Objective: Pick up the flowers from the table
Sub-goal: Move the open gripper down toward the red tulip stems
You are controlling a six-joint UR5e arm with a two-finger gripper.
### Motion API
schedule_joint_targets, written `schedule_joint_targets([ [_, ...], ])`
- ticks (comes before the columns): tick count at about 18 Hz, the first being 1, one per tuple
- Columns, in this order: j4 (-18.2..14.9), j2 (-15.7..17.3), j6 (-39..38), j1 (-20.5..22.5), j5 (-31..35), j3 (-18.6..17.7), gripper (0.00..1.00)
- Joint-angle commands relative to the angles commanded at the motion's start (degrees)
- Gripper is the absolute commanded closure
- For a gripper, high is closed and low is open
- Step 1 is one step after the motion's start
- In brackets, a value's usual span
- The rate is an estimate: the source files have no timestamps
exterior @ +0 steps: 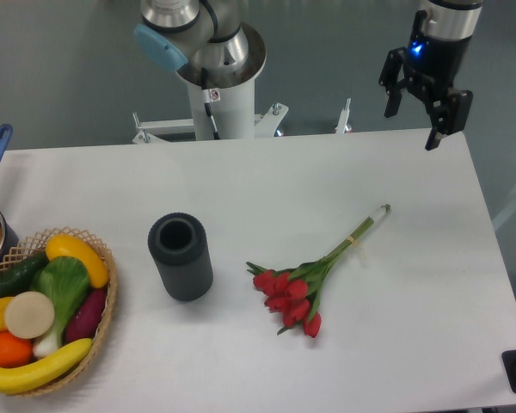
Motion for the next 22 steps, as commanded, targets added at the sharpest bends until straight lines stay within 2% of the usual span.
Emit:
schedule_joint_targets([
  [4, 0.2, 0.4, -0.2, -0.5, 0.0, -0.4, 0.0],
  [5, 0.1, 0.4, -2.1, -0.5, 0.1, -0.4, 0.0],
  [7, 0.3, 0.8, -13.0, -1.2, -0.2, -0.8, 0.0],
  [9, 2.5, 0.6, -19.6, -3.2, -0.2, -1.1, 0.0],
  [13, 9.5, 1.1, -21.2, -4.3, -0.5, -5.9, 0.0],
  [17, 16.4, 1.3, -26.4, -6.4, -0.1, -10.3, 0.0],
  [22, 17.1, -2.1, -27.5, -9.3, -0.3, -9.8, 0.0],
])
